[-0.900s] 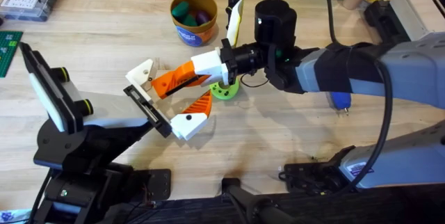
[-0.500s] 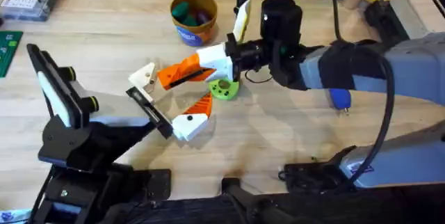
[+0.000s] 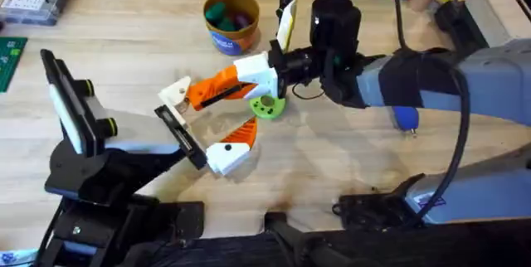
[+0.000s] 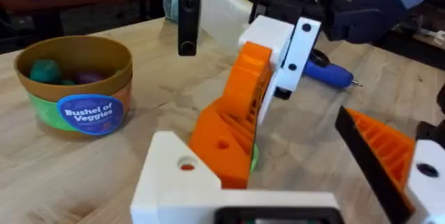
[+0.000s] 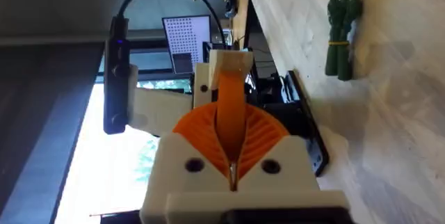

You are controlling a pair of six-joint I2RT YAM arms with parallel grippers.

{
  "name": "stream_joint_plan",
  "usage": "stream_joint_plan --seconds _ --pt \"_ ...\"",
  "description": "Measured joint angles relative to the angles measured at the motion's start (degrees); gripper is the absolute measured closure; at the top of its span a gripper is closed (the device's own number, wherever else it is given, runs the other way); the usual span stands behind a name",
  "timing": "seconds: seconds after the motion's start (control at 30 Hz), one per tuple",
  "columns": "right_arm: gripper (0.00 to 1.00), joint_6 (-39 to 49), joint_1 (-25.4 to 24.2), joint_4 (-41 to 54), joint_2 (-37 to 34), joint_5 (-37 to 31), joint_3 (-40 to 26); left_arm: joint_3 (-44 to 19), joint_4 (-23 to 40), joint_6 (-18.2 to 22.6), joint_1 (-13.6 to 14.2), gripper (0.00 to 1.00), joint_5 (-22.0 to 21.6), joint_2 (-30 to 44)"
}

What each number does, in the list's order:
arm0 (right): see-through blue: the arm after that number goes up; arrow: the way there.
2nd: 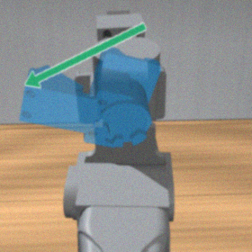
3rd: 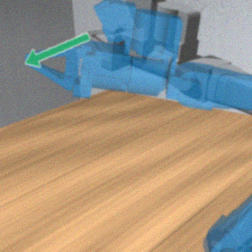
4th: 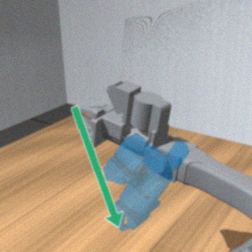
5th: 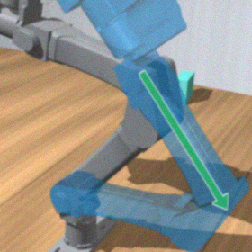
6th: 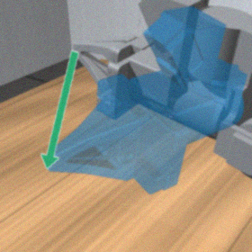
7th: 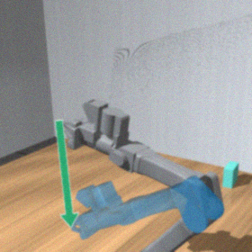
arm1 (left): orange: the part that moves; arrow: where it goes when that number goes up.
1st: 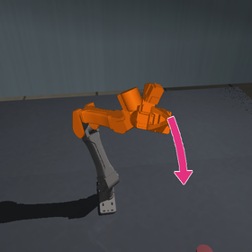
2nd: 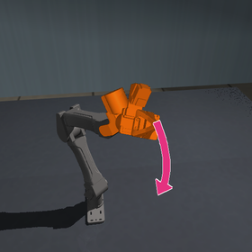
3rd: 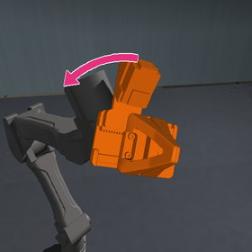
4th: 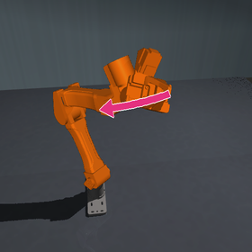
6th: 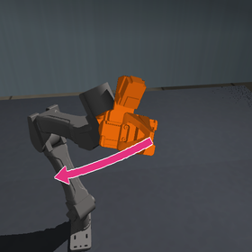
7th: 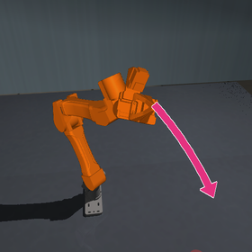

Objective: Pick up the gripper from the table and insert it into the empty holder that is missing its gripper. Then pick up a screw, insert it into the mounting hole, and use the screwdriver to tighten it. Finally, clean up the table by picking up the vegetable and placing it into the bucket.

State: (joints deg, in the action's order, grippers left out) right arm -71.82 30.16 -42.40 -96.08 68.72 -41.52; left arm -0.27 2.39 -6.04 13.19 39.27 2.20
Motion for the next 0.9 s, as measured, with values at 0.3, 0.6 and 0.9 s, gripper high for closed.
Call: stream_joint_plan --seconds 0.3,0.6,0.9 --pt "0.984 -2.8 0.7 -0.2 -6.9 4.9 -5.7 0.0 0.4 -0.5 -0.4 0.01 -0.7 0.0" --pt "0.984 -4.8 3.6 0.1 -13.1 6.8 -13.6 0.0 -0.1 -0.5 -0.7 0.01 -2.7 0.0" --pt "0.984 -4.9 3.7 0.6 -13.3 6.8 -13.9 0.0 0.0 -0.5 -0.7 0.01 -3.0 0.0"
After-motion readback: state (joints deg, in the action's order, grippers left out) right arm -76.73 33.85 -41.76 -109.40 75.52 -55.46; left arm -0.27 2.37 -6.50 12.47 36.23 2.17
